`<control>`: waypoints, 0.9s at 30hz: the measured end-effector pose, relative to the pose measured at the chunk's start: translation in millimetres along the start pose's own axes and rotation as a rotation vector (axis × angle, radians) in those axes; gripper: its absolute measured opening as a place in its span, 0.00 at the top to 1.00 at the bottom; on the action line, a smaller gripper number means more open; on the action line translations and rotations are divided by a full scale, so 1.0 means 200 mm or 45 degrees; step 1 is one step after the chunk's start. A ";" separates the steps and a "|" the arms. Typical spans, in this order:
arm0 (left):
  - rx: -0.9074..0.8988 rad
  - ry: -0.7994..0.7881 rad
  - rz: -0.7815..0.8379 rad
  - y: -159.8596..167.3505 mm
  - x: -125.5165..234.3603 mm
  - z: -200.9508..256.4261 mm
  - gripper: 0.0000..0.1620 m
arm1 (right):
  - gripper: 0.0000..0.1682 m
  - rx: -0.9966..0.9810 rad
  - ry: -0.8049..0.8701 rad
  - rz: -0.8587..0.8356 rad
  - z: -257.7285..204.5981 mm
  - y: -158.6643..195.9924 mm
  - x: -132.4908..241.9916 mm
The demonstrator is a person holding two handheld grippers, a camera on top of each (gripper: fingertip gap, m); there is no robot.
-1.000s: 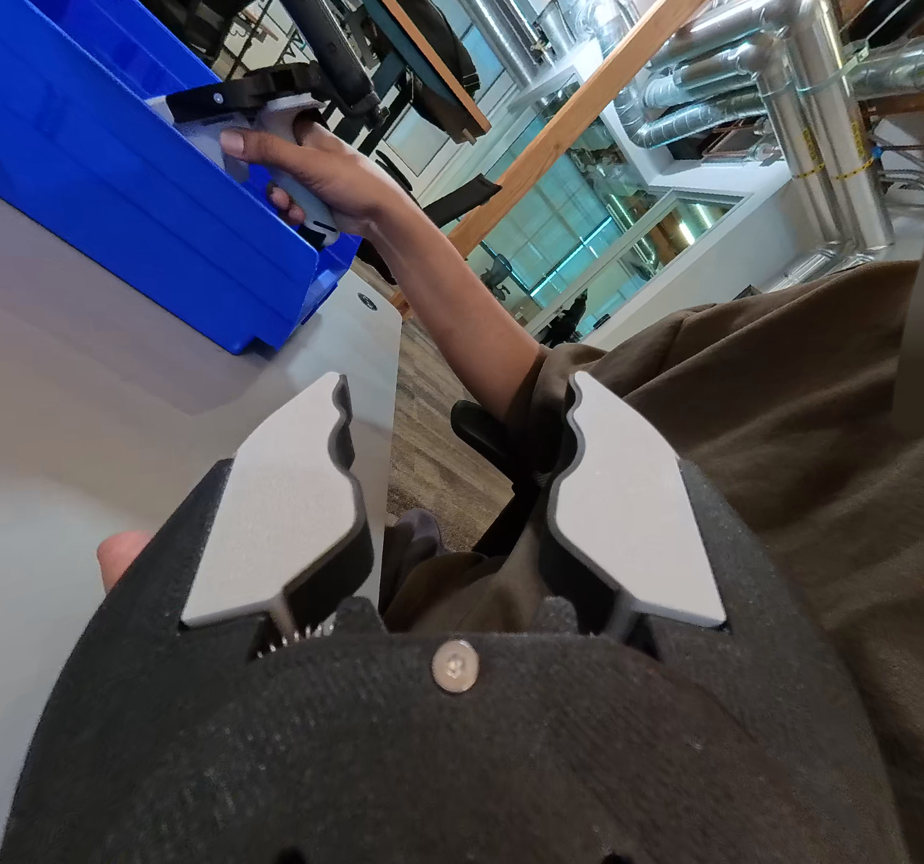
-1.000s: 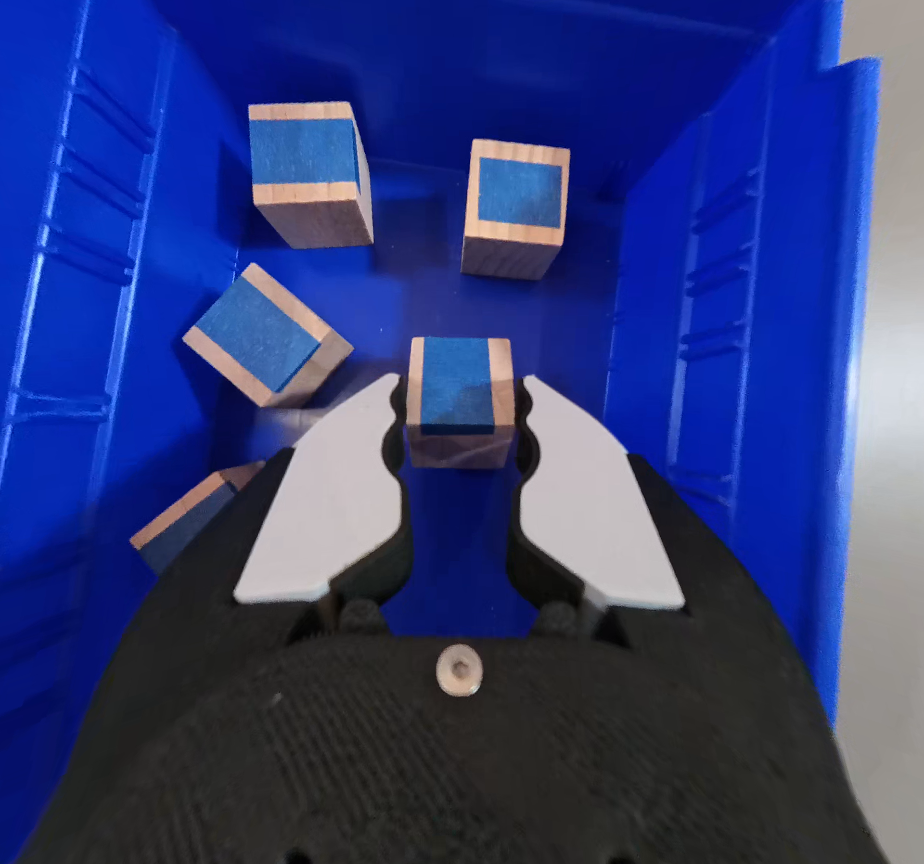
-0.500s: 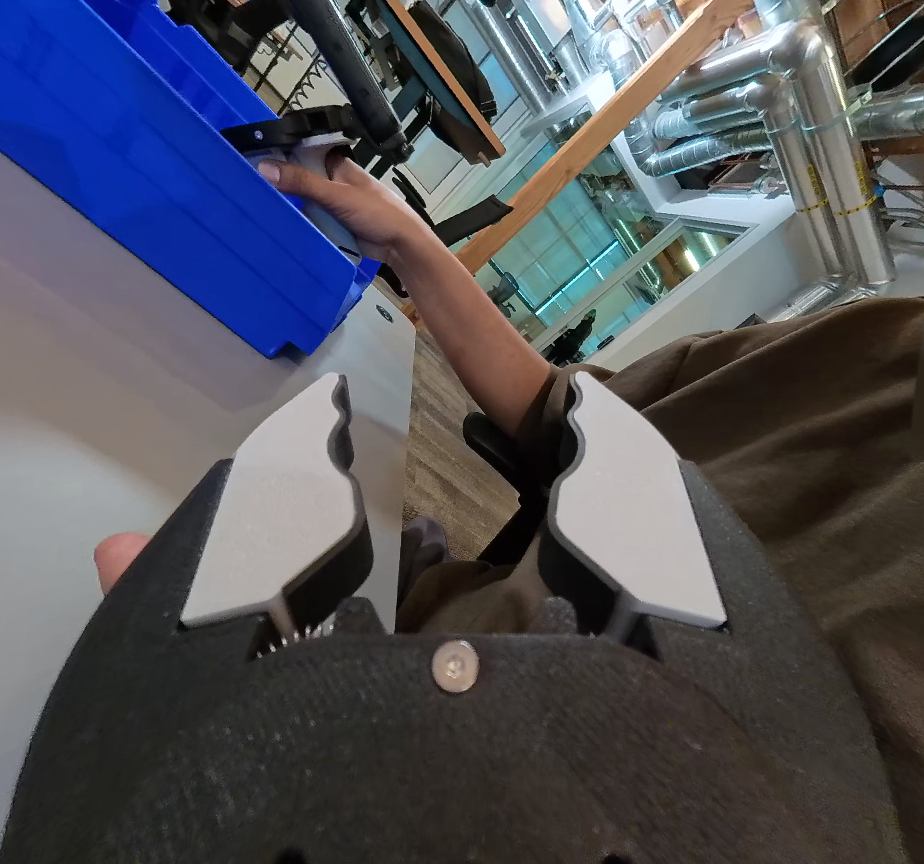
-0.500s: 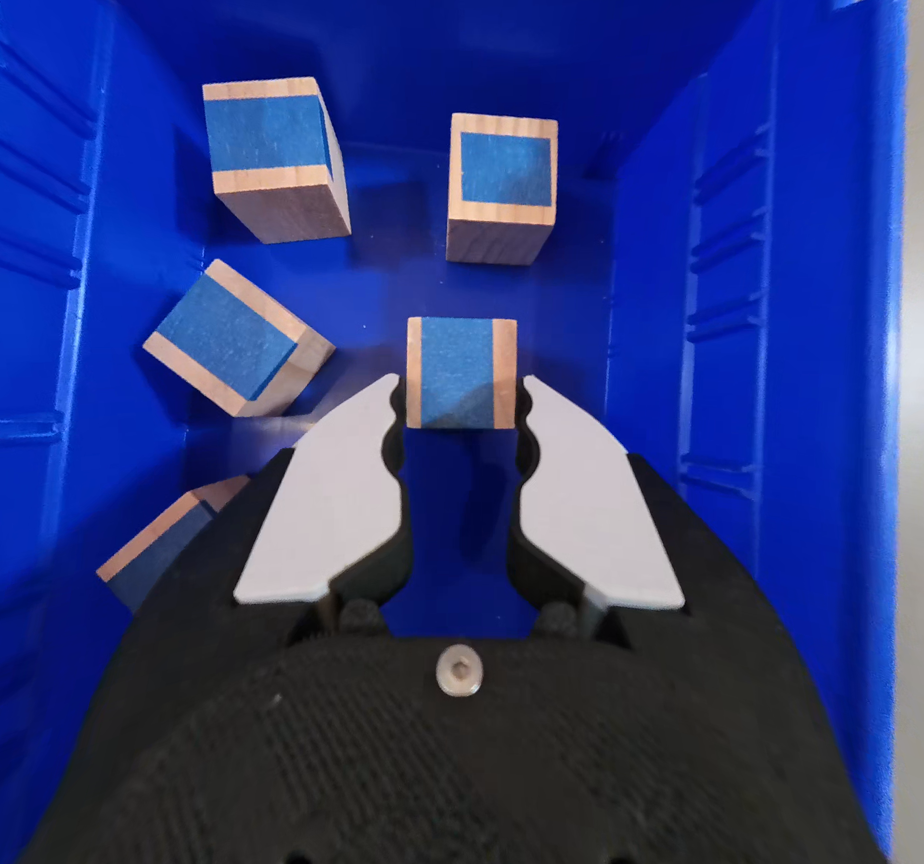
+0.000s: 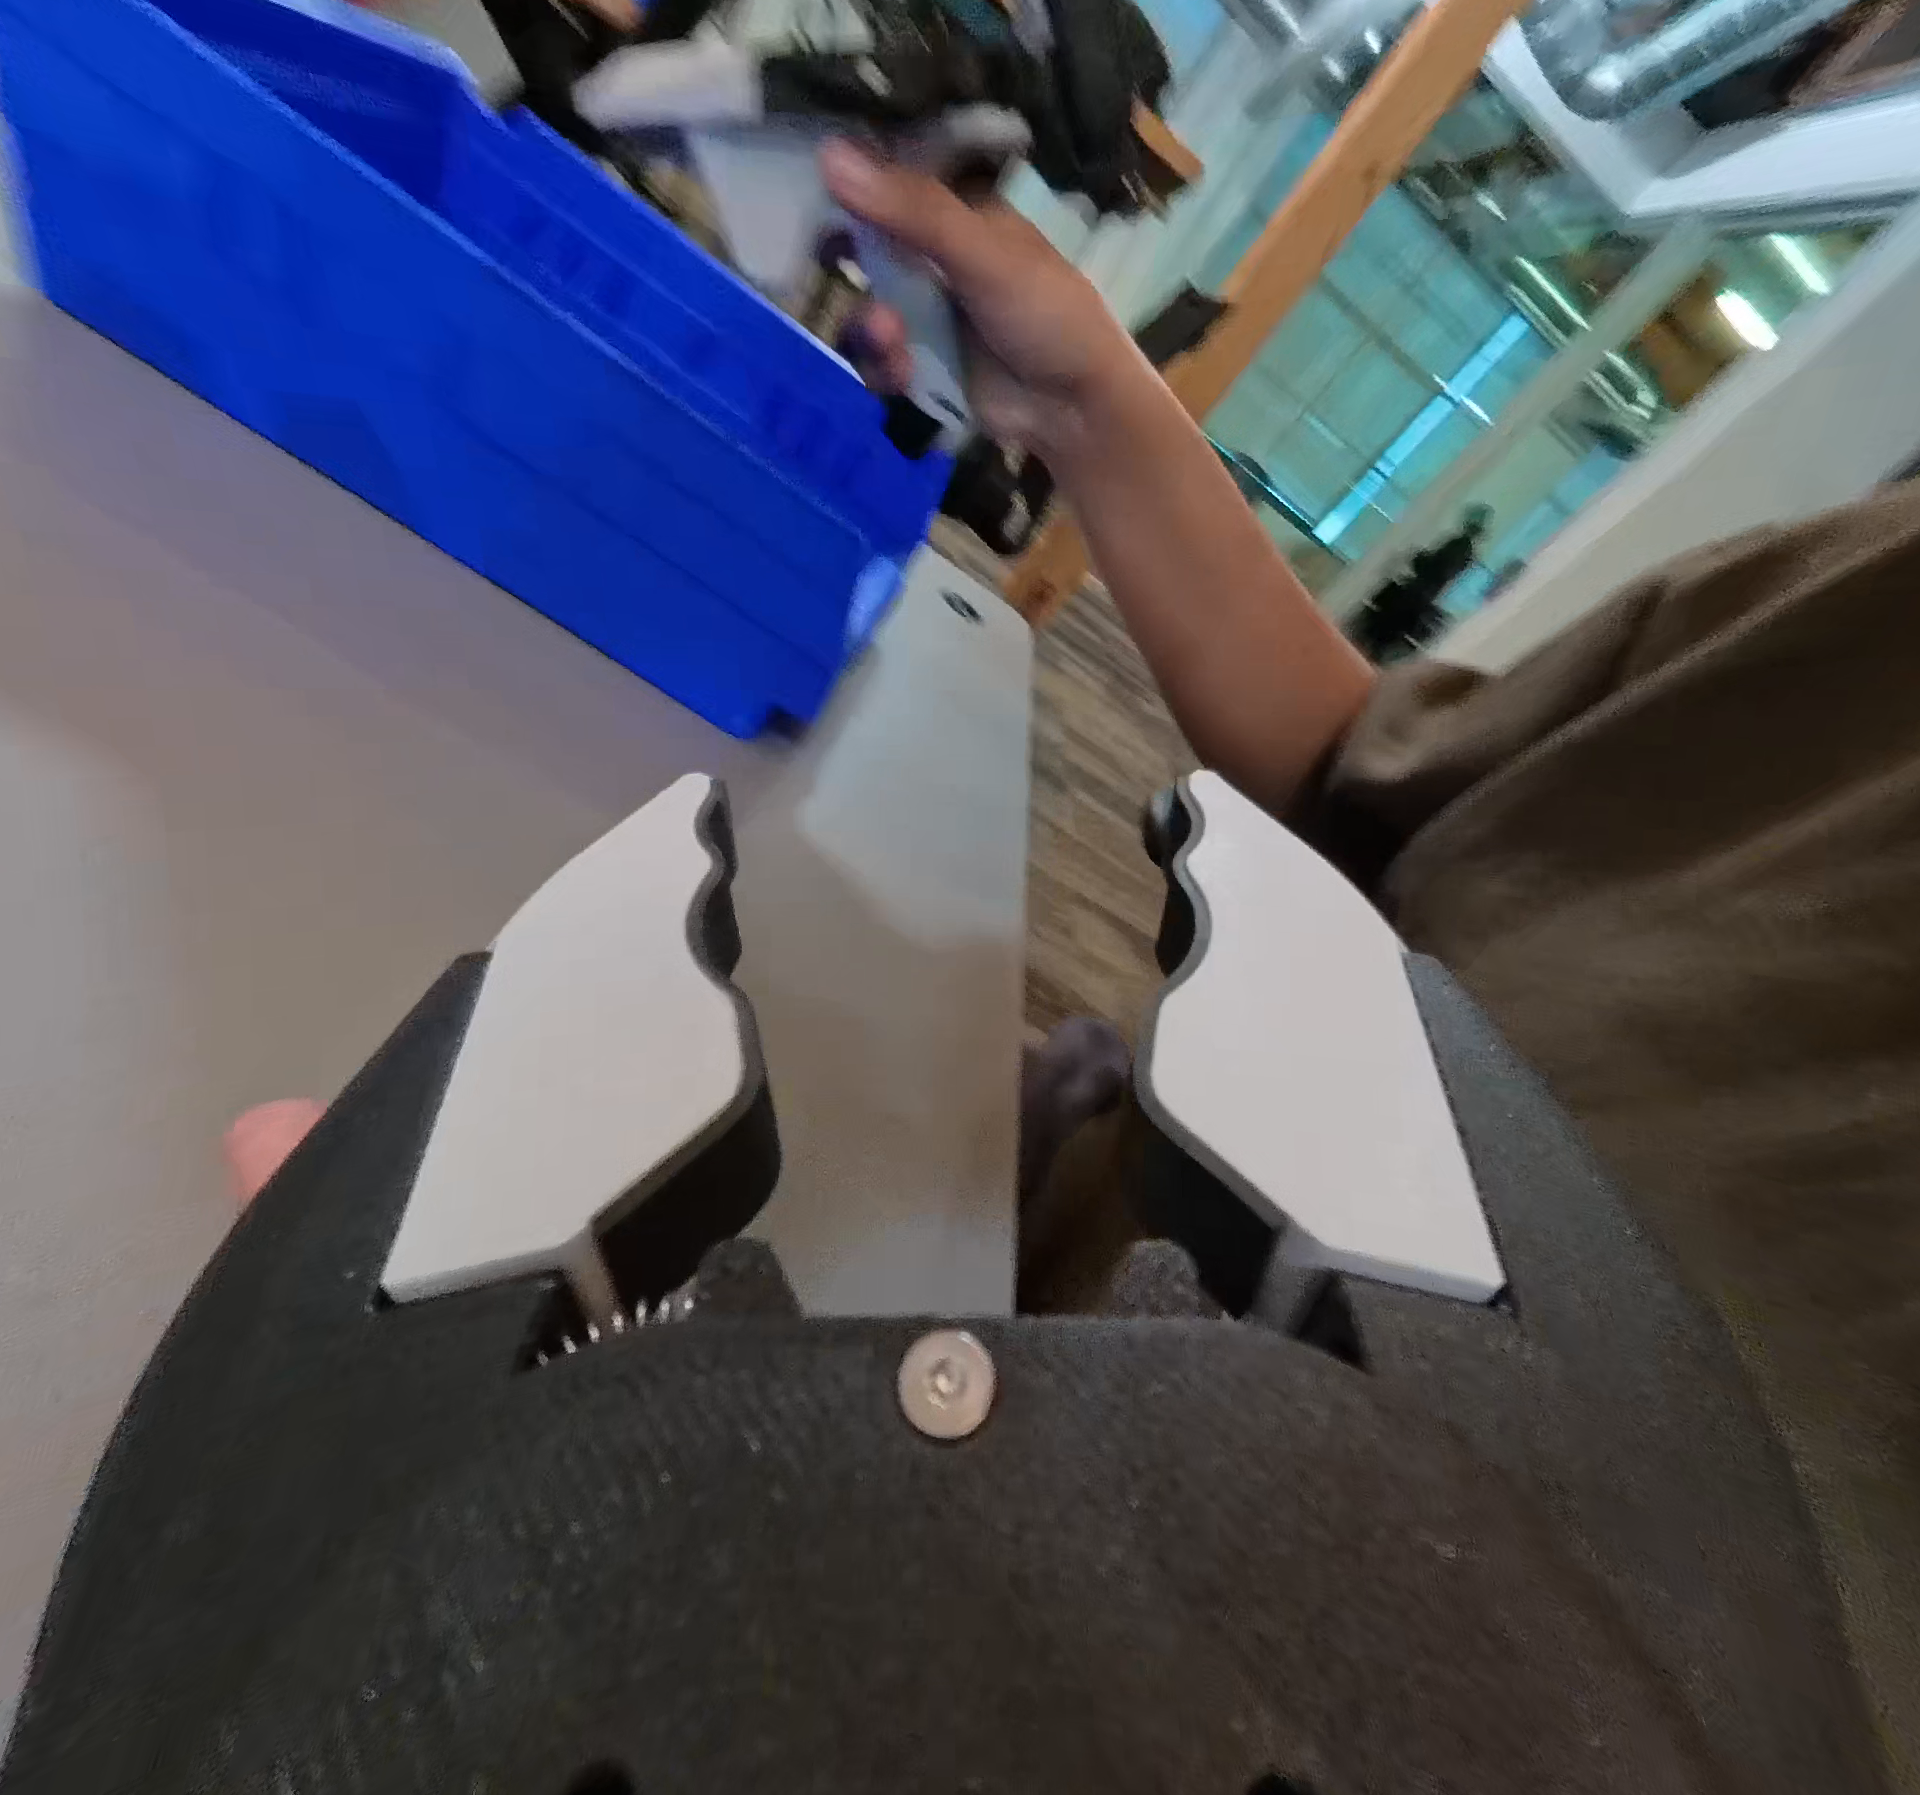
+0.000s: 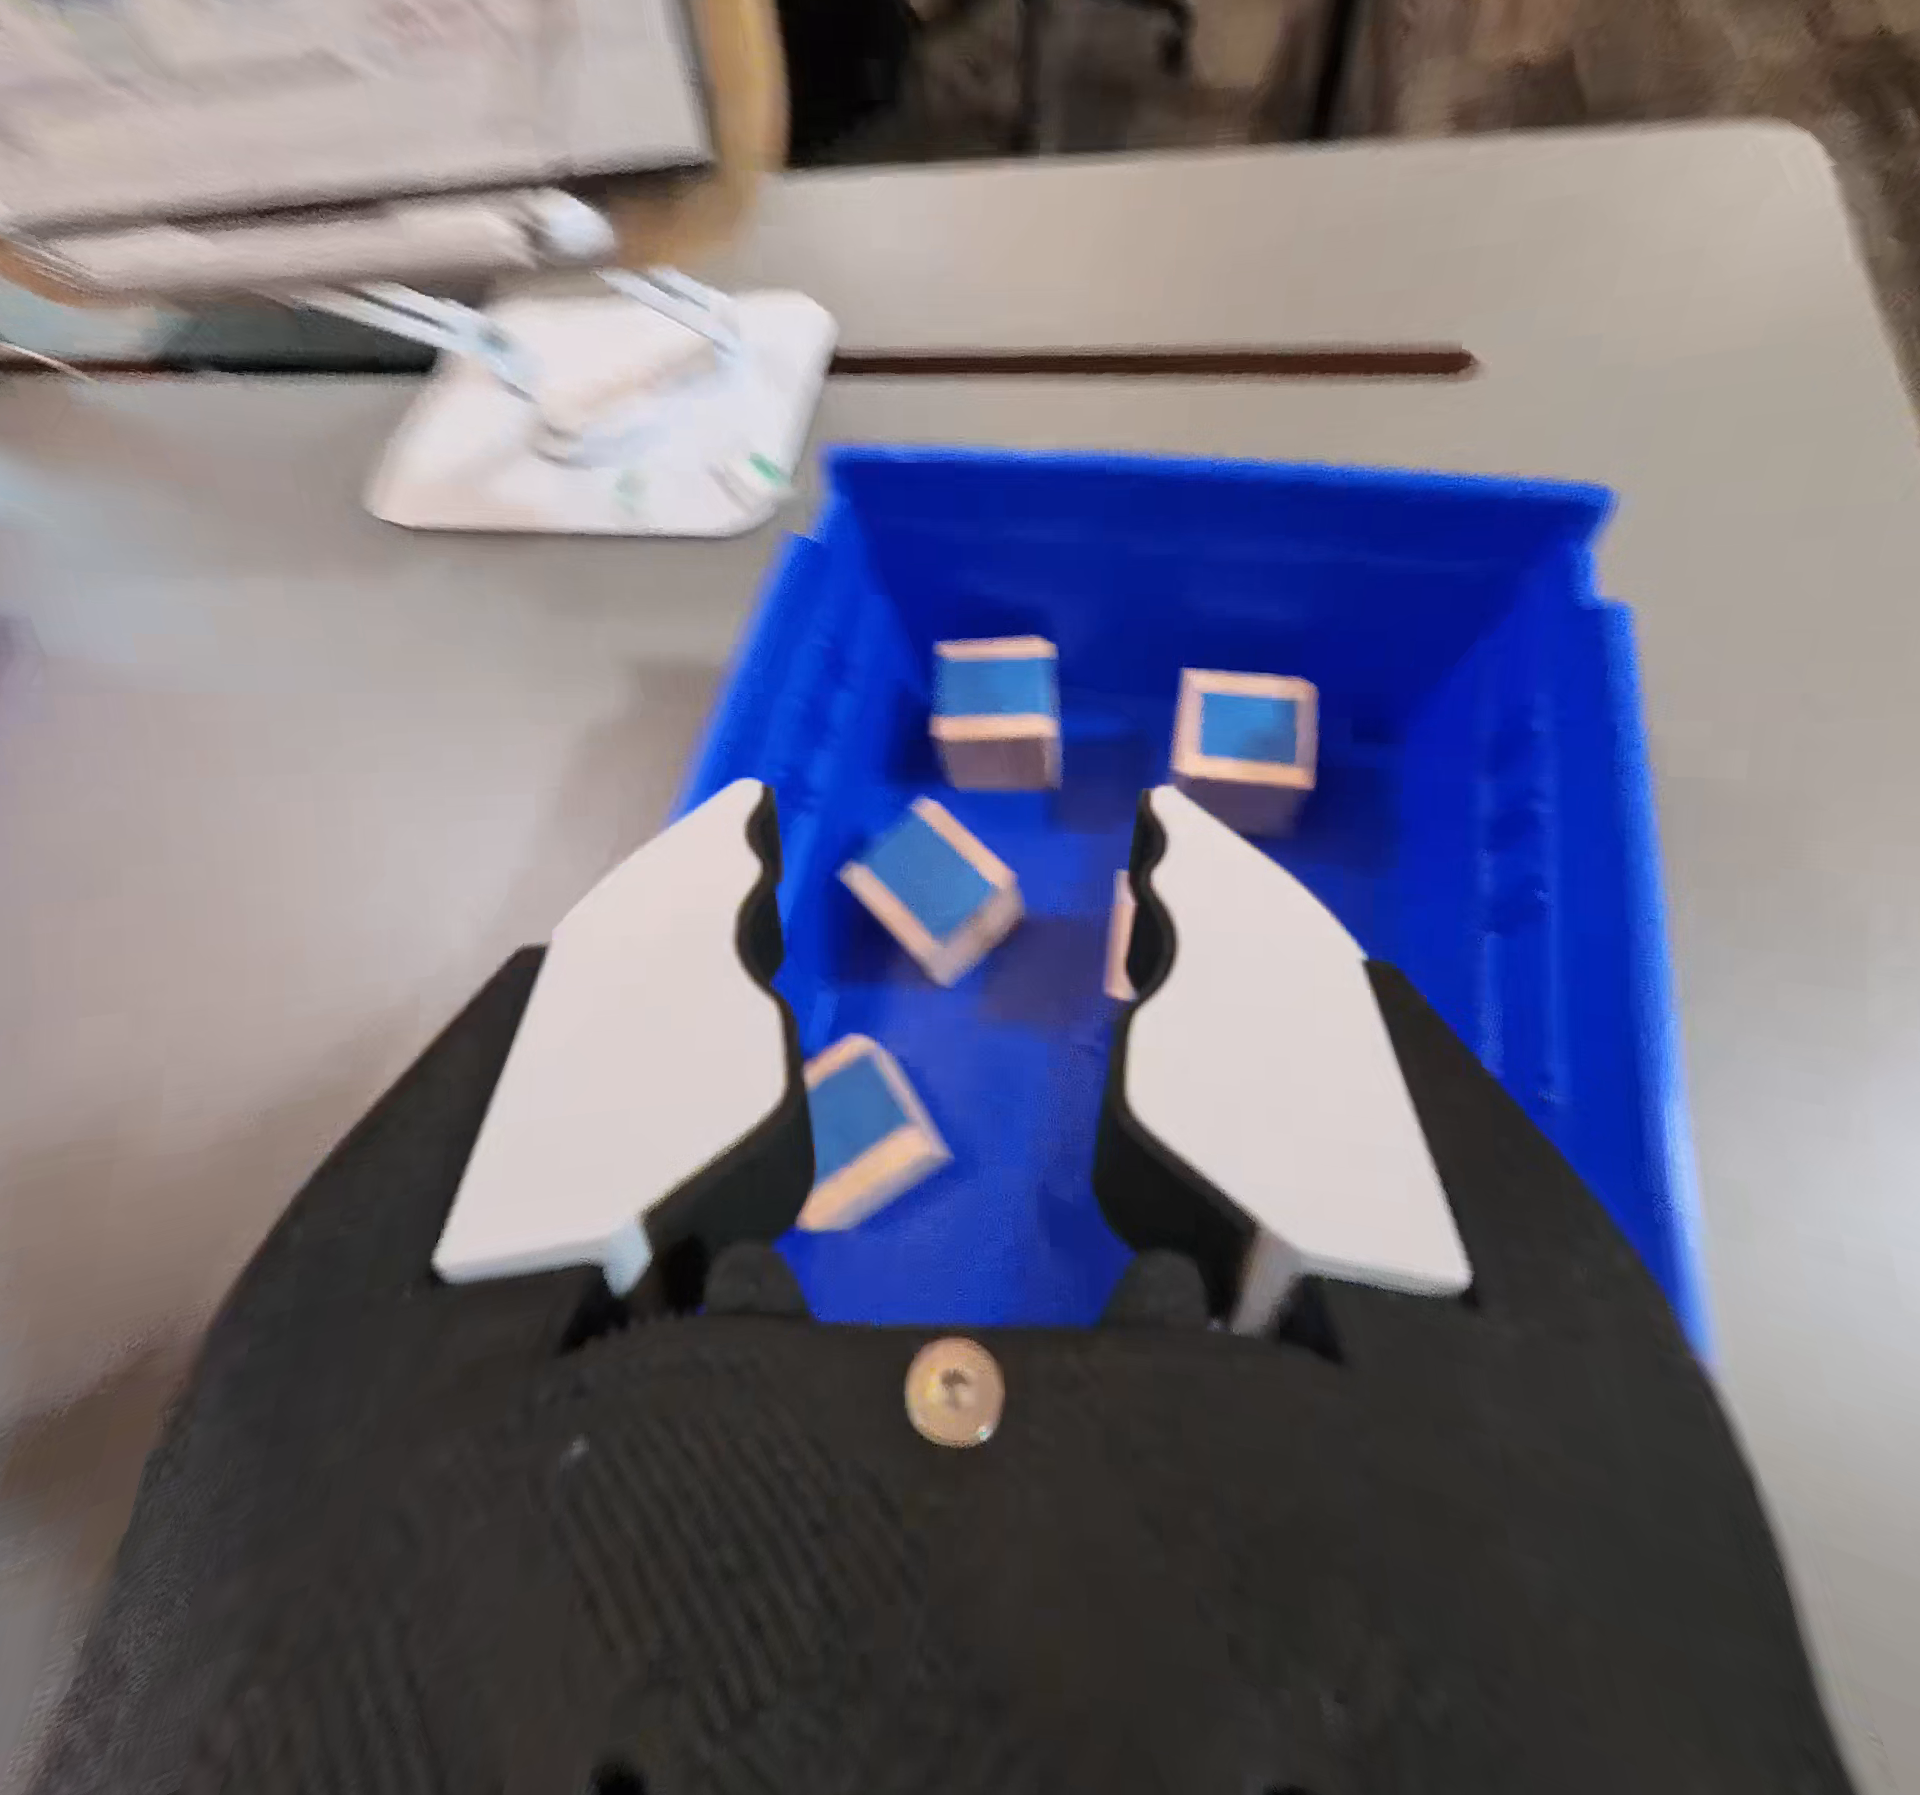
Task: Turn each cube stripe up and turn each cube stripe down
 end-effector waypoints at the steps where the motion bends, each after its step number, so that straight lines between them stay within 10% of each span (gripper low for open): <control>1: -0.035 -0.070 0.088 -0.05 0.06 0.00 0.52 | 0.61 0.005 -0.075 0.046 -0.06 -0.01 0.04; 8: -0.198 -1.143 0.518 -0.47 0.99 -0.02 0.48 | 0.65 0.100 -0.362 0.136 -0.37 0.03 0.17; 15: 0.232 -2.013 0.252 -0.32 1.85 -0.51 0.45 | 0.67 0.145 -0.483 0.113 -0.49 0.08 0.21; 27: 0.716 -2.323 -0.097 0.01 2.09 -1.10 0.57 | 0.69 0.066 -0.468 0.123 -0.42 0.15 0.29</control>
Point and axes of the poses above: each gripper's, where its closed fingertips meet, x back along the fingers, y out of its underside, z = x × y across the jaws, the point moved 9 cm from there along x, back along the fingers, and after that the axes turned 11 degrees about -z, right-handed, at the moved point
